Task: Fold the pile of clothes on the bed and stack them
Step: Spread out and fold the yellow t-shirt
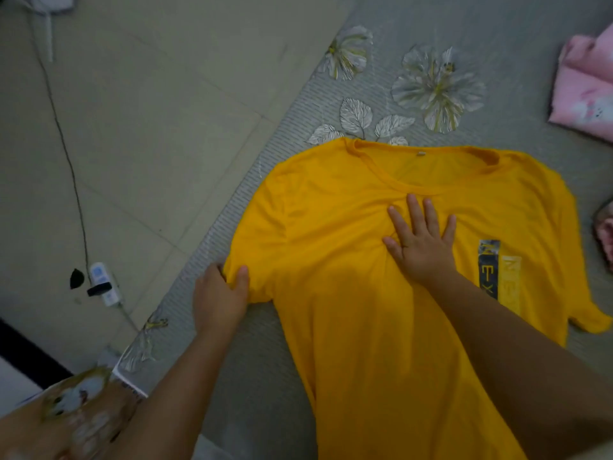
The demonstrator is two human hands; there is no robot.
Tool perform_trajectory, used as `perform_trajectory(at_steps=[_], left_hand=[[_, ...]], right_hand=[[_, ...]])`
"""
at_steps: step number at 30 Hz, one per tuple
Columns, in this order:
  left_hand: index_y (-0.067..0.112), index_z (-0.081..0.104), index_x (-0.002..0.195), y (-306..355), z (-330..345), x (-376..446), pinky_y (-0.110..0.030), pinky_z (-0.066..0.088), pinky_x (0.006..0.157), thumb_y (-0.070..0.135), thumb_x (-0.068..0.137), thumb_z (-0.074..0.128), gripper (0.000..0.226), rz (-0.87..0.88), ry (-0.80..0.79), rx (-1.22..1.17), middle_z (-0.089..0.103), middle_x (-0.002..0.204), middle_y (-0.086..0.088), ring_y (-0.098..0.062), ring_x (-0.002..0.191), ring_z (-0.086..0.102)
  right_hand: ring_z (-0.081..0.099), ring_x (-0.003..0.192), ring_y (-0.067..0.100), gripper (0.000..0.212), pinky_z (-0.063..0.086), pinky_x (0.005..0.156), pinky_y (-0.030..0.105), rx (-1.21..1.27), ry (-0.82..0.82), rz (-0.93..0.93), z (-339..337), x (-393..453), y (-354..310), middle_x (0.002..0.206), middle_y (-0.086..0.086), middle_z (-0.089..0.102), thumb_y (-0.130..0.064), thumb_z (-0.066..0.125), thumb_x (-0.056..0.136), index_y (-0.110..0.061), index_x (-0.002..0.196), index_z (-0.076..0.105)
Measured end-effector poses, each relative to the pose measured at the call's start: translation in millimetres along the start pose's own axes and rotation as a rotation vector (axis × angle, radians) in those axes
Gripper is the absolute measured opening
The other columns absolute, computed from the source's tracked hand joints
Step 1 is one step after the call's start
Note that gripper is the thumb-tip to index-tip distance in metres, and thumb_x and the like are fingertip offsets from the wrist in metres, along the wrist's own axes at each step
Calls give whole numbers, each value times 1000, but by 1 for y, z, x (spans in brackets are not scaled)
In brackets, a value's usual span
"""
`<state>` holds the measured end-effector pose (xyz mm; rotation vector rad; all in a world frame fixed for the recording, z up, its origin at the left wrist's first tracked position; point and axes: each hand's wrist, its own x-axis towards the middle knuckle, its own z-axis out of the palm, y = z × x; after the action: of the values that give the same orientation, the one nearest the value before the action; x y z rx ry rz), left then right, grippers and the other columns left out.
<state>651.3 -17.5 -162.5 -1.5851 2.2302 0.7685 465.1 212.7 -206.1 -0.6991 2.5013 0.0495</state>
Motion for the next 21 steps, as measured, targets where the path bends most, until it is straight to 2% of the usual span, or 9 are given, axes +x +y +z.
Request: perform_trajectory(at_steps=[2,4,6,8,11,13,15,18,21], left_hand=[[0,44,119,-8,9,-10,-39,40,84,36,90,53,47,-163,-90,-116,53,118,-26,-38,108,52],[2,49,104,-8,15,-9,-39,49,82,25,91,55,27,-277,-134,-451,56,107,-24,-35,101,55],[7,52,85,3,7,-8,-33,55,68,5,90,52,6,-351,-125,-904,56,87,-15,-26,86,57],[15,51,73,9,-4,-10,-21,48,58,-4,84,54,23,-214,13,-1093,52,73,-4,-7,66,54],[21,45,70,15,-18,-22,-3,35,52,8,74,57,18,186,267,-837,46,66,8,10,53,46],[10,50,85,14,-9,-30,-5,37,61,-1,77,56,15,301,307,-702,53,79,3,5,71,47],[-8,49,109,6,5,-30,-21,39,79,-13,79,52,30,117,258,-677,58,104,-17,-18,96,53],[-6,42,125,-7,11,-18,-29,37,90,-2,83,58,46,-300,155,-703,54,122,-24,-31,112,52],[0,51,123,-10,10,-1,-27,40,84,17,82,67,47,-229,-18,-662,57,122,-18,-28,110,54]], right_hand=[[-18,141,22,112,-13,110,52,-28,-51,-1,-5,0,-1,154,-2,-18,-75,-43,43,-38,142,-8],[-19,141,22,112,-11,110,53,-22,-99,2,-11,0,-2,153,-4,-22,-77,-42,40,-37,141,-12],[-20,141,23,92,-10,110,55,-12,-141,-10,-16,2,-4,150,-6,-26,-78,-27,59,-37,140,-14],[-21,141,23,67,-8,110,56,-12,-176,4,-20,4,-4,152,-3,-25,-64,7,87,-34,144,-10],[-20,141,24,62,-6,111,55,-10,-232,10,-25,7,-7,153,0,-24,-49,26,96,-32,146,-8],[-17,141,25,63,-2,111,55,9,-253,-2,-31,4,-6,154,1,-21,-46,30,96,-30,146,-5],[-14,142,25,62,3,112,54,-5,-243,-23,-33,-3,-2,154,2,-18,-44,32,96,-30,147,-2],[-14,142,26,60,4,112,52,-98,-179,-66,-29,-24,7,154,4,-18,-47,27,96,-31,147,-1],[-16,142,27,77,3,113,50,-137,-145,-124,-24,-44,1,153,4,-21,-68,-17,75,-35,144,-7]])
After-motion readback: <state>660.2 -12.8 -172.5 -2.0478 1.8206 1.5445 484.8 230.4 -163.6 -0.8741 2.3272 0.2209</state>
